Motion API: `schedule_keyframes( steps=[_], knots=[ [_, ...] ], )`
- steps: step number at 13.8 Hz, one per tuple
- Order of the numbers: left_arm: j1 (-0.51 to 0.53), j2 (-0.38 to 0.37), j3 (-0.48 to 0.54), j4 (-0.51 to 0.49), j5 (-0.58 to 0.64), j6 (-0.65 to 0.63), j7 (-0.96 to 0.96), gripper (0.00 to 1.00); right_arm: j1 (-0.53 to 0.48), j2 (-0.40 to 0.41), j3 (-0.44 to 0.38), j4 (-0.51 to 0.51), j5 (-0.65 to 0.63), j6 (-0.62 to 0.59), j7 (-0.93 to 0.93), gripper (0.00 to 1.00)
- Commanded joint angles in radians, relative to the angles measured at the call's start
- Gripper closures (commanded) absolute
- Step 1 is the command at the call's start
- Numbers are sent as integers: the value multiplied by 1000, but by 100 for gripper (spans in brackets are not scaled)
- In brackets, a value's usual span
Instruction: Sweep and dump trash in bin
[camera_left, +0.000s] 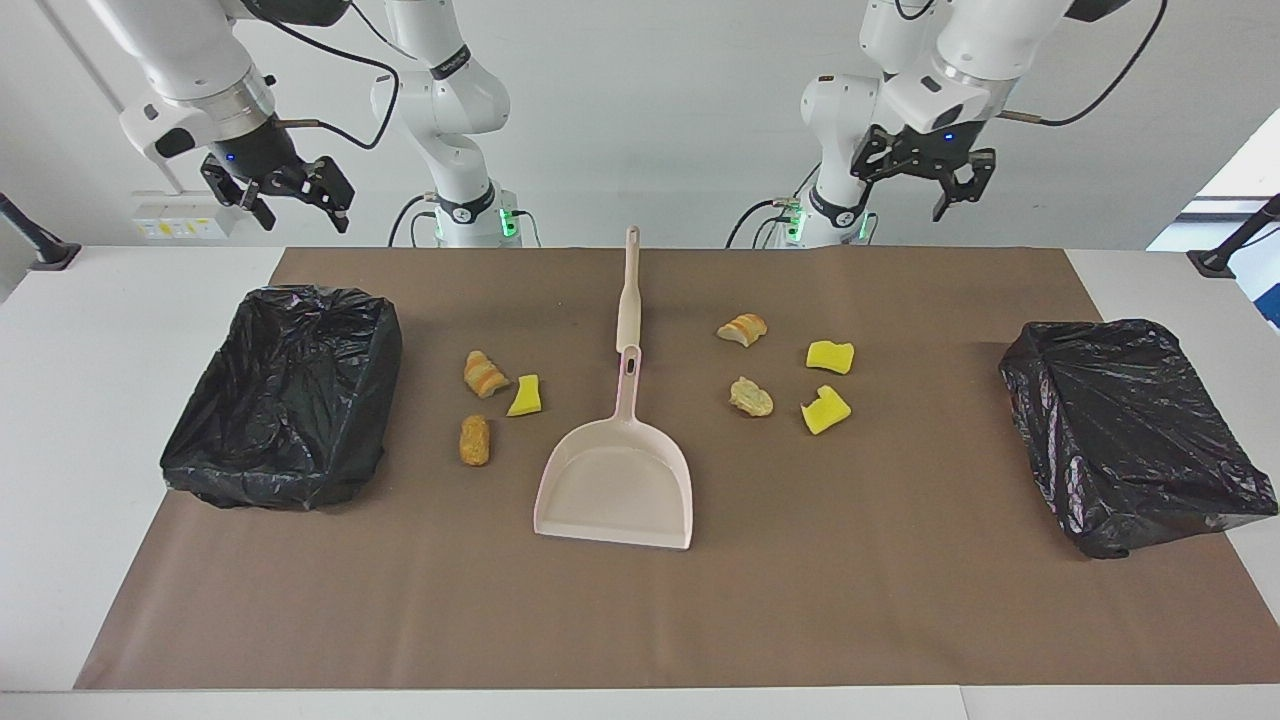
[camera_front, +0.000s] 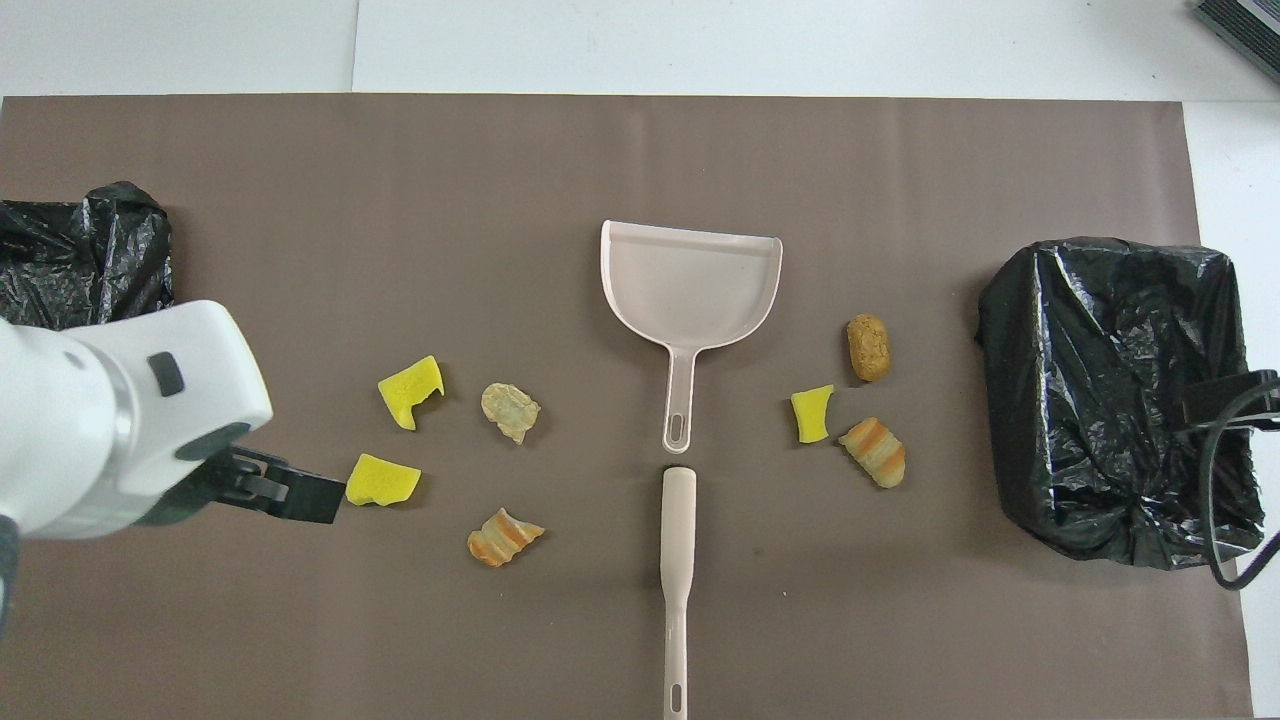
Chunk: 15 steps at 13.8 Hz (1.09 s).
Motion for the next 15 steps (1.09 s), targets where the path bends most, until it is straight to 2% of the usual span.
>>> schedule_keyframes(
  steps=[1,3,4,9,12,14,15],
  knots=[
    [-132,-50,16,-150,-5,134,-151,0,-5,-29,5,-41,2,11,-20,0],
    [-250,-54,16,-243,-5,255,-324,0,16,-11,20,-68,2,78,12,0],
    [-305,-51,16,-273,-5,304,-397,0,62,24,28,-54,1,89,94,0],
    [-489,-28,16,-406,-5,513,-592,0,142,291,51,157,18,96,297,0],
    [-601,99,16,-417,-5,605,-733,0,165,421,85,260,88,108,435,0],
    [-658,159,16,-437,-5,678,-753,0,223,524,90,364,93,109,497,0],
    [-680,182,16,-439,-5,706,-770,0,245,550,91,388,98,122,535,0]
  ],
)
